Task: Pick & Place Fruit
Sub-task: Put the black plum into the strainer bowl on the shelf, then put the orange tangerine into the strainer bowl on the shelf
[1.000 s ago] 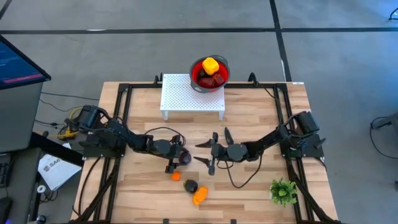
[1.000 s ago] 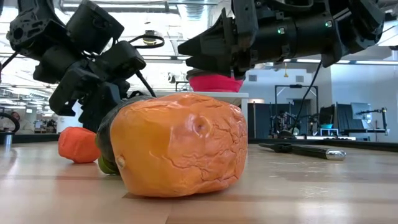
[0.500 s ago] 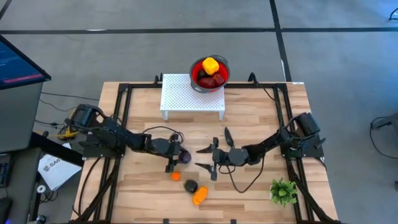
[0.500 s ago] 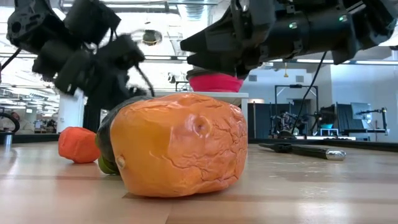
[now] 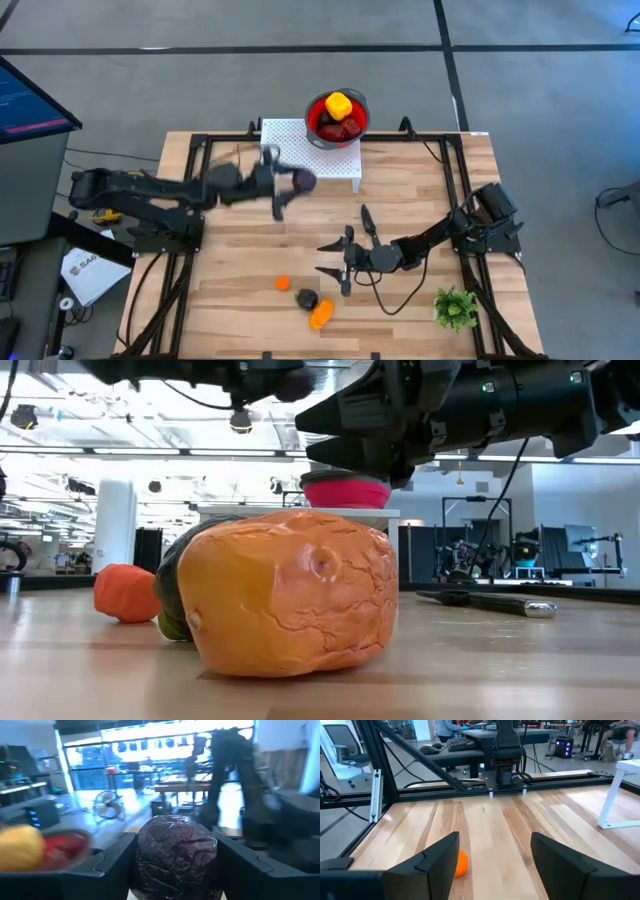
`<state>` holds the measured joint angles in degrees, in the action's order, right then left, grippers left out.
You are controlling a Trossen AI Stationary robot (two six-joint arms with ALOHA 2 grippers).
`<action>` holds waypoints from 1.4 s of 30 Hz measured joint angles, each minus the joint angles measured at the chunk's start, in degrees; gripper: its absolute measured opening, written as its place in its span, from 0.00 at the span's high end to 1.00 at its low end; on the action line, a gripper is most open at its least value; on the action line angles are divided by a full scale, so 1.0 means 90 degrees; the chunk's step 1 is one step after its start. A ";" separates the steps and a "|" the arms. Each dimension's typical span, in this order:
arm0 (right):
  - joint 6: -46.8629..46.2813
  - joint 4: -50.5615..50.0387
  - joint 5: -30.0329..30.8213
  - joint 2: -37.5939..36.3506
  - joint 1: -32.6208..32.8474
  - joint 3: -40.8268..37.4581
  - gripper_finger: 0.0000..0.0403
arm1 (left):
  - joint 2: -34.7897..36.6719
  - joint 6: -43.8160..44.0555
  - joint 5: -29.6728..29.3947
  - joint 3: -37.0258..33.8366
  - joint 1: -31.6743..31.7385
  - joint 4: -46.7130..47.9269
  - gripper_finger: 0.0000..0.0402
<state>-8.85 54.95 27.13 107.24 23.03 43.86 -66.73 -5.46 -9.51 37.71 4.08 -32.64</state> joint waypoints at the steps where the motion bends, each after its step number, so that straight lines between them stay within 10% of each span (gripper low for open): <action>1: -0.0026 -0.0001 -0.0001 0.0000 -0.0019 0.0000 0.41 | -0.0057 -0.0050 0.0244 0.0256 0.0322 0.0224 0.43; 7: -0.0028 -0.0155 0.0109 -0.0005 -0.0130 0.0000 0.41 | -0.1184 -0.0072 0.1426 0.1622 0.1975 0.0448 0.40; 16: -0.0012 -0.0744 0.0193 -0.0142 -0.0589 -0.0006 0.41 | -0.2708 -0.0080 0.1490 0.2458 0.3243 0.0374 0.39; 42: 0.0091 -0.0720 -0.0531 -0.0185 -0.0976 -0.0007 0.41 | -0.3270 -0.0230 0.1249 0.2492 0.3475 -0.0246 0.23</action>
<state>-8.03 48.47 22.35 105.58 14.25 43.79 -96.16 -7.53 1.74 60.14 35.35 -34.85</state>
